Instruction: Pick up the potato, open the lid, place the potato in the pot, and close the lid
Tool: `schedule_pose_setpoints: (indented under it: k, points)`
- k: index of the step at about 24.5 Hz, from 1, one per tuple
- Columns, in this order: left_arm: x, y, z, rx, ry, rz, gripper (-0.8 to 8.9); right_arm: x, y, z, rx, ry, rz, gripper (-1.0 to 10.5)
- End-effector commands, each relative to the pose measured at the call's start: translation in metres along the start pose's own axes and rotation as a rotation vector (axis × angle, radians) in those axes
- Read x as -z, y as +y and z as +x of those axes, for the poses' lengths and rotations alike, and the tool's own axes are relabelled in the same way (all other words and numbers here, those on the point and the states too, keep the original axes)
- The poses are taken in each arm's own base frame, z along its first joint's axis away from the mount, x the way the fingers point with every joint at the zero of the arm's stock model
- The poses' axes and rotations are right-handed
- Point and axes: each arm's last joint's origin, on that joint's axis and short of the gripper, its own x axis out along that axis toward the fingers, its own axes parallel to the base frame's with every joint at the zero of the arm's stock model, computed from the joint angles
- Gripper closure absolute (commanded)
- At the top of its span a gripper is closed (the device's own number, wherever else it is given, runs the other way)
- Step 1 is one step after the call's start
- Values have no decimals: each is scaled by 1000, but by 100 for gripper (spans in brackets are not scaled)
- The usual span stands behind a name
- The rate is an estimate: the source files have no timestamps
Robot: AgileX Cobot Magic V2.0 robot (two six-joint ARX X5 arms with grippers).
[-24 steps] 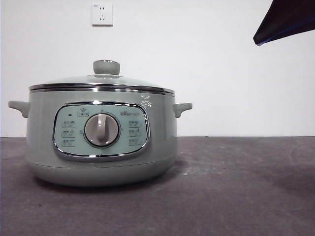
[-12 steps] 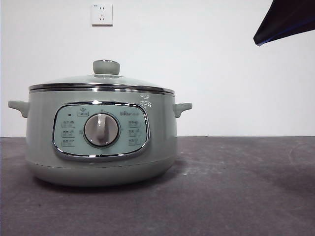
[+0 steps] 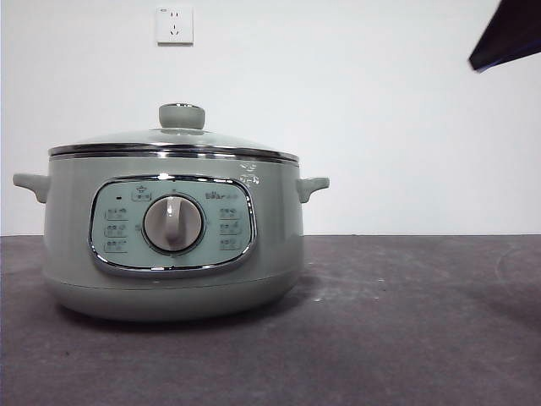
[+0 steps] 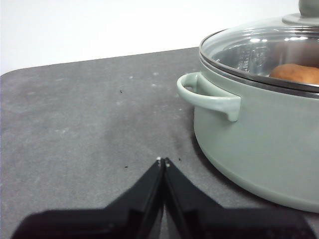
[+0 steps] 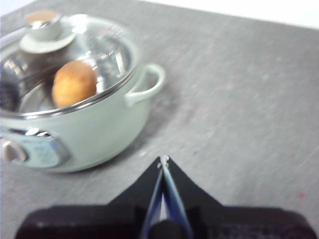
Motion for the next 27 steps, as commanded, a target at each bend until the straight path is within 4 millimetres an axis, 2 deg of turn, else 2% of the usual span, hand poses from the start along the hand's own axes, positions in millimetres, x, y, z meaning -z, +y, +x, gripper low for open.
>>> schedule_pose_setpoints:
  k: [1, 4, 8, 12, 16, 20, 27]
  points:
    - [5, 0, 1, -5, 7, -11, 817, 8, -14, -4, -21, -20, -9, 946]
    - [5, 0, 1, -5, 7, -11, 817, 25, -33, -12, 49, -51, 44, 946]
    - [5, 0, 1, -5, 7, -11, 817, 57, -46, -20, 127, -152, 44, 946]
    - [5, 0, 1, -5, 7, -11, 817, 92, -50, -14, 201, -283, 35, 946]
    - [5, 0, 1, -5, 7, -11, 817, 114, -51, -5, 213, -300, 33, 946]
    - [5, 0, 1, -5, 7, -11, 817, 128, -51, 2, 207, -267, 55, 946]
    - [5, 0, 1, -5, 7, -11, 817, 132, -51, 3, 201, -230, 91, 945]
